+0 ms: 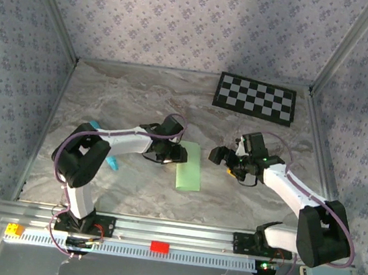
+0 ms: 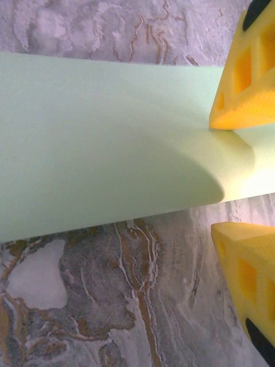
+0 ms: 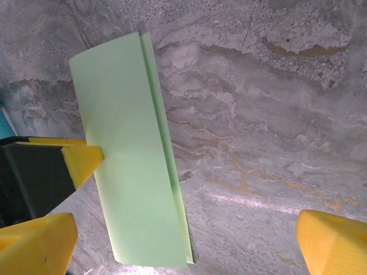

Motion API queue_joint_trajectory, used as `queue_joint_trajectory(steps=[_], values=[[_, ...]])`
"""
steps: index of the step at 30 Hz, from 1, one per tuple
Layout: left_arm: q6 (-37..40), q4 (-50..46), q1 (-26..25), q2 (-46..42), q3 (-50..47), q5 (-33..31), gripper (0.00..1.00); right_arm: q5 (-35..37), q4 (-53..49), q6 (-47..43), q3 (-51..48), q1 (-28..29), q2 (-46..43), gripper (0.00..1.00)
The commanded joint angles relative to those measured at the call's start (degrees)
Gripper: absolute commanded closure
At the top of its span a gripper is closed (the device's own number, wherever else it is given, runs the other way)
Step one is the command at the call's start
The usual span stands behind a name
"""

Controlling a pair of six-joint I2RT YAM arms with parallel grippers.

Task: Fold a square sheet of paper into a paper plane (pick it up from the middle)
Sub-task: First fold the square sheet of paper in half at the center of the table.

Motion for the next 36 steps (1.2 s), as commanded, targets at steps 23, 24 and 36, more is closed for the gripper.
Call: queue_joint_trajectory(steps=[23,24,36], values=[[4.82,-5.67,0.28,4.87,4.53,-0.02,0.52,0.73,0.71,0.99,0.87,3.39,3.09,0.00],[4.53,-5.50,0.28,5.06,4.53,-0.05,0.52,0.76,0.68,1.02,0.98,3.48,3.05,0.00],[5.59,-8.33,-0.45,6.92,6.53,-2.27,0.51,1.90,-0.62,0.88,1.24,4.13,3.00,0.00]])
